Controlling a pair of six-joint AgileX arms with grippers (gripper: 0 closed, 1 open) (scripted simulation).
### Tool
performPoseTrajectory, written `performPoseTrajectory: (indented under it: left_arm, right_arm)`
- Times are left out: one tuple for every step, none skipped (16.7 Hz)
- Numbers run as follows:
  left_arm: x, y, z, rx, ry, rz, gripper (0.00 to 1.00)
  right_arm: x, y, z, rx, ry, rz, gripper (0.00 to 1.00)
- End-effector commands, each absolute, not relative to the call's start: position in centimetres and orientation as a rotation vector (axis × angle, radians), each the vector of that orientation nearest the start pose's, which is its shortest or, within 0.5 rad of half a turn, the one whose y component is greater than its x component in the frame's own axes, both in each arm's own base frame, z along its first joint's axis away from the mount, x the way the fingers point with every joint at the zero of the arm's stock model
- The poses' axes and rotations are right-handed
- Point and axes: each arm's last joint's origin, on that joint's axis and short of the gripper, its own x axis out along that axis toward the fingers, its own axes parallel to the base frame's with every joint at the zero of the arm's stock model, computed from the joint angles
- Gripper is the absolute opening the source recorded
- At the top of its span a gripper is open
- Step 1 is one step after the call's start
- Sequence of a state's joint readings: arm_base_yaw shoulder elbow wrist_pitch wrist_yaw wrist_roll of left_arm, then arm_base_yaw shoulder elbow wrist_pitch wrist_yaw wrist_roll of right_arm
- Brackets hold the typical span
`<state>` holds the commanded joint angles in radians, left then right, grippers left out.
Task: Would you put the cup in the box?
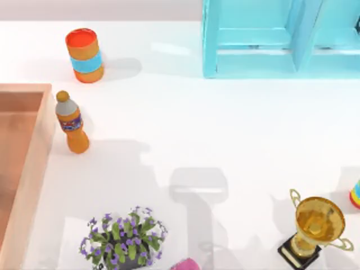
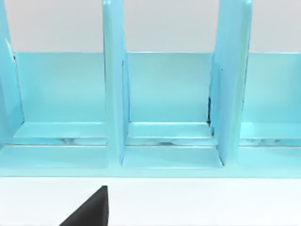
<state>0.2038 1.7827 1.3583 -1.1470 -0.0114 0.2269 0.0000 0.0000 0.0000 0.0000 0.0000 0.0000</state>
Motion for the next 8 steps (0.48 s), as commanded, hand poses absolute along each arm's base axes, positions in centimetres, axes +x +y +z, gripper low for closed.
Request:
performPoseTrajectory:
  left_arm:
    - [32.19, 6.98, 21.28, 0.024, 1.574, -0.007, 0.90]
    - [32.19, 6.98, 21.28, 0.024, 1.574, -0.007, 0.98]
    - [32.19, 6.98, 21.28, 0.024, 1.574, -0.007, 1.00]
    - [32.19, 6.98, 21.28, 0.024, 1.574, -0.007, 1.00]
    - [32.19, 6.98, 21.28, 0.024, 1.574, -0.007, 1.00]
    - [32.19, 6.98, 21.28, 0.024, 1.574, -0.007, 1.00]
    - [32.19, 6.98, 21.28, 0.024, 1.574, -0.007, 1.00]
    - [32.19, 6.98, 21.28, 0.024, 1.574, -0.007, 1.00]
  right_arm:
    - [10.57, -0.12, 16.00, 0.000, 0.000, 0.000, 1.00]
    - [10.57, -0.12, 16.00, 0.000, 0.000, 0.000, 1.00]
    - [10.57, -0.12, 16.00, 0.000, 0.000, 0.000, 1.00]
    - [10.57, -0.12, 16.00, 0.000, 0.000, 0.000, 1.00]
    - [10.57, -0.12, 16.00, 0.000, 0.000, 0.000, 1.00]
    - [10.57, -0.12, 16.00, 0.000, 0.000, 0.000, 1.00]
    - [10.57, -0.12, 16.00, 0.000, 0.000, 0.000, 1.00]
    - [10.57, -0.12, 16.00, 0.000, 0.000, 0.000, 1.00]
